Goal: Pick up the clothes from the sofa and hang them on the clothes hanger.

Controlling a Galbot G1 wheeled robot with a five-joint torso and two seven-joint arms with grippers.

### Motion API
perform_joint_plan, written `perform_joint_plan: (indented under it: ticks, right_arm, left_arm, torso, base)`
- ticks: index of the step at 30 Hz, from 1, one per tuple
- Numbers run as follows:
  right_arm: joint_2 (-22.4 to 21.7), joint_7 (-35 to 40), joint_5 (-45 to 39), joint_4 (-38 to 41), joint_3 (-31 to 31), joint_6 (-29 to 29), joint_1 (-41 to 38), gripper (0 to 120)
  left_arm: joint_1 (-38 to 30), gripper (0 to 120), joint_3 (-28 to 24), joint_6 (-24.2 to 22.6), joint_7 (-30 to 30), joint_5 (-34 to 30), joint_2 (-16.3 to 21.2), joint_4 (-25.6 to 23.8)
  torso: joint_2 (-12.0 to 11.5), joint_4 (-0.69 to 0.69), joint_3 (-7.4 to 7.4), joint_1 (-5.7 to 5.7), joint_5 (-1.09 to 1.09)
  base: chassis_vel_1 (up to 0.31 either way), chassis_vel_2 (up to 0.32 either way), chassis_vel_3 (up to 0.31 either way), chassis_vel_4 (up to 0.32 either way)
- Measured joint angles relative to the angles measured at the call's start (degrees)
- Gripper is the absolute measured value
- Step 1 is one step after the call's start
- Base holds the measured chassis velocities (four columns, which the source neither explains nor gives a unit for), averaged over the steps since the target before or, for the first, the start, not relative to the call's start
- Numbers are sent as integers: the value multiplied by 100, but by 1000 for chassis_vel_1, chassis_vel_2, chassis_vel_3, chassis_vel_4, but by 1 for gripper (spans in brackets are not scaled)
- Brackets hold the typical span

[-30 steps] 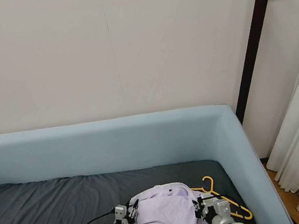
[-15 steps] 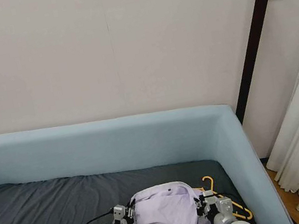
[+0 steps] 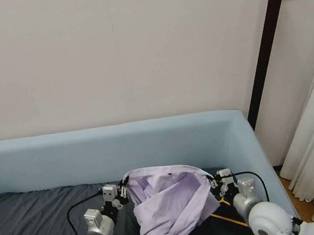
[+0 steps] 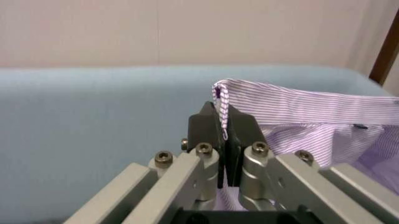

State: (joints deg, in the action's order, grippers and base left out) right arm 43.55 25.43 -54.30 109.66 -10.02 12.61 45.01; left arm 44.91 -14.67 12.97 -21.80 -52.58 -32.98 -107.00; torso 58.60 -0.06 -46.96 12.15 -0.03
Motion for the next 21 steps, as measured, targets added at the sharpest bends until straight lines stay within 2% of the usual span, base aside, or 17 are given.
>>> perform_joint_plan:
  ticks: [3,4,8,9,12,14,16,21]
  right_arm:
    - [-180,-68,-112,117,-85,8,-649,0]
    - [-180,-68,-112,117,-85,8,-649,0]
    - [-265,-66,-580,-73,-420,97,-1794,0]
    - [-265,-66,-580,-73,-420,97,-1794,0]
    - [-268,-54,-857,-237,-607,156,-2617,0]
    - [-265,-55,-895,-264,-641,163,-2761,0]
    - [-218,-70,-1074,-403,-787,202,-3291,0]
    - [-150,-101,-1231,-598,-1073,221,-3820,0]
  left_arm:
    - [-498,0,-96,-182,-243,-159,187,-346]
    - [-498,0,-96,-182,-243,-159,187,-346]
    - [-1439,0,-212,-646,-593,-484,166,-519]
    - [-1439,0,-212,-646,-593,-484,166,-519]
    - [-2155,0,-261,-946,-803,-786,161,-610]
    - [-2282,0,-265,-1008,-835,-847,168,-622]
    - [-2741,0,-269,-1192,-904,-1007,218,-631]
    - [-3174,0,-314,-1357,-937,-1130,309,-543]
  torso:
    - [0,-1,0,0,-2]
    - [0,-1,0,0,-2]
    - [0,-1,-1,0,-1]
    - [0,-1,-1,0,-1]
    - [0,-1,-1,1,-2]
    - [0,-1,-1,1,-1]
    - [0,-2,0,0,-1]
    - [0,0,0,0,-2]
  base:
    - [0,0,0,0]
    - [0,0,0,0]
    - [0,0,0,0]
    - [0,0,0,0]
    - [0,0,0,0]
    - [0,0,0,0]
    - [0,0,0,0]
    - [0,0,0,0]
